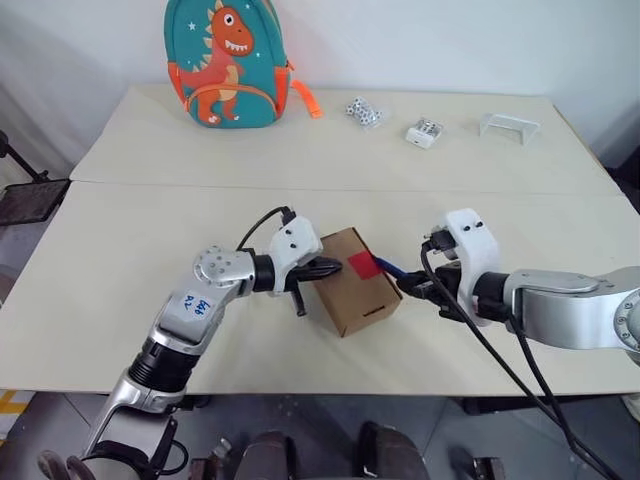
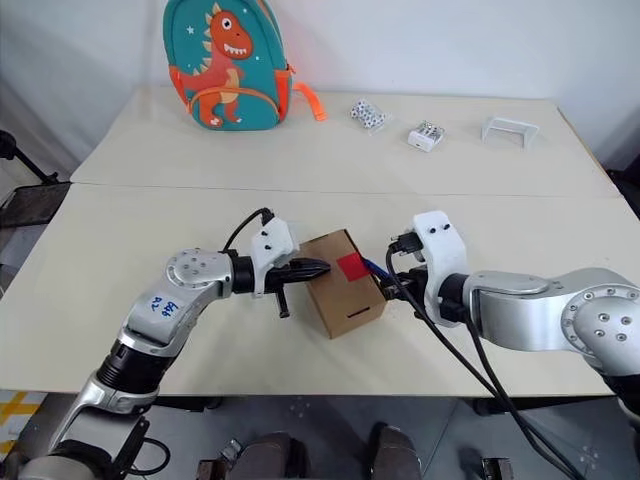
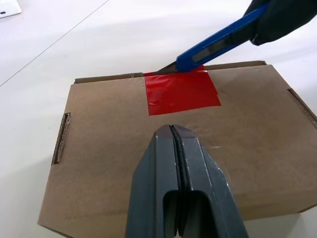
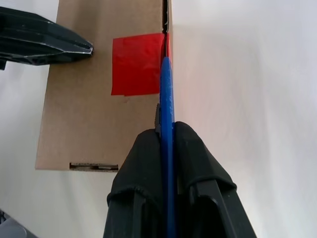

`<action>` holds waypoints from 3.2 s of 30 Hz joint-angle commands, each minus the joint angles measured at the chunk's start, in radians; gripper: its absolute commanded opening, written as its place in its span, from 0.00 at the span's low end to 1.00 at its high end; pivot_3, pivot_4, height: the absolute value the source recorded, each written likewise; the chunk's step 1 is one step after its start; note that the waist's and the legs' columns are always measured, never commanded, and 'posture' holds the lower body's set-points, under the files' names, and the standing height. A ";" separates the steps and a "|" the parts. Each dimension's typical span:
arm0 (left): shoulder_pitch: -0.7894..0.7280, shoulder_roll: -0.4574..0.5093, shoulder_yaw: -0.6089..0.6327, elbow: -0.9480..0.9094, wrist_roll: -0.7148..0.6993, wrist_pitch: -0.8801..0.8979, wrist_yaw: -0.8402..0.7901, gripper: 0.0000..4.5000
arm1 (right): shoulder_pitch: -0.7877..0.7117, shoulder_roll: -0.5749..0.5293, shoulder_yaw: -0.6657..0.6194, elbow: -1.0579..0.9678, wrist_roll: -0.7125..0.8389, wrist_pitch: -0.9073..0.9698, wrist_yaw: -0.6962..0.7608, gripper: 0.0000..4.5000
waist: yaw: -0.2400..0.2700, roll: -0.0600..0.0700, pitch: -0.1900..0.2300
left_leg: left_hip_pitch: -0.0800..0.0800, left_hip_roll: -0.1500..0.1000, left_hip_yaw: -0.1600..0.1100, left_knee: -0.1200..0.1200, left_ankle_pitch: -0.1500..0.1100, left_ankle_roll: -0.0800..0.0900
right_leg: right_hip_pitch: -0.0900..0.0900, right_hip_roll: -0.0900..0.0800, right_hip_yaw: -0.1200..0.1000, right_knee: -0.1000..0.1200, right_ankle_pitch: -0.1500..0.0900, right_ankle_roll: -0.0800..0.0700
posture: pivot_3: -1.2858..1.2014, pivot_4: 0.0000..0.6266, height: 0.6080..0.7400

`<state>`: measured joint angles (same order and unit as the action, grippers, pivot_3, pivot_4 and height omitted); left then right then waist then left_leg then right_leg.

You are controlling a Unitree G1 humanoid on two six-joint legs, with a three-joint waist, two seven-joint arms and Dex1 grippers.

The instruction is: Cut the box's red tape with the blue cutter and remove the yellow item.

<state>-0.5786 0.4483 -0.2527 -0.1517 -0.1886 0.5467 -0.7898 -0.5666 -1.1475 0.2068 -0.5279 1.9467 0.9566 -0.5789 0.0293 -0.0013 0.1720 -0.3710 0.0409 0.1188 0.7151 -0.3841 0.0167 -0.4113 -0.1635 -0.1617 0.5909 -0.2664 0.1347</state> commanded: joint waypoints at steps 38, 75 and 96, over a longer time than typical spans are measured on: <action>0.025 -0.006 -0.076 0.086 0.048 -0.063 -0.057 0.00 | 0.183 -0.361 -0.364 0.223 0.026 0.109 0.455 0.02 | 0.000 0.000 -0.001 | 0.000 0.000 -0.003 0.002 -0.003 0.003 | 0.001 -0.001 0.000 -0.002 0.000 0.000 | 0.52 0.24 1.00; 0.000 0.032 0.059 0.052 -0.031 -0.052 -0.074 0.00 | 0.527 0.114 -0.760 0.486 -1.141 -0.457 1.514 0.99 | -0.016 0.012 -0.005 | 0.005 -0.001 0.004 0.001 -0.001 0.001 | 0.003 0.001 0.004 0.001 0.002 0.002 | 0.52 0.24 1.00; 0.119 0.142 0.099 -0.024 -0.066 0.131 -0.060 0.00 | 0.197 0.541 -0.133 0.520 -1.644 -0.667 1.399 0.00 | -0.016 0.011 -0.003 | 0.000 -0.002 0.001 -0.001 0.000 0.000 | -0.001 0.001 0.002 0.001 0.002 0.003 | 0.52 0.24 1.00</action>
<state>-0.4550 0.5907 -0.1543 -0.1412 -0.2532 0.6771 -0.8675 -0.3636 -0.6064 0.0781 0.0392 0.2799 0.2697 0.8062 0.0128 0.0101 0.1694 -0.3705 0.0388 0.1202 0.7145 -0.3845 0.0164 -0.4123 -0.1624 -0.1595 0.5922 -0.2648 0.1376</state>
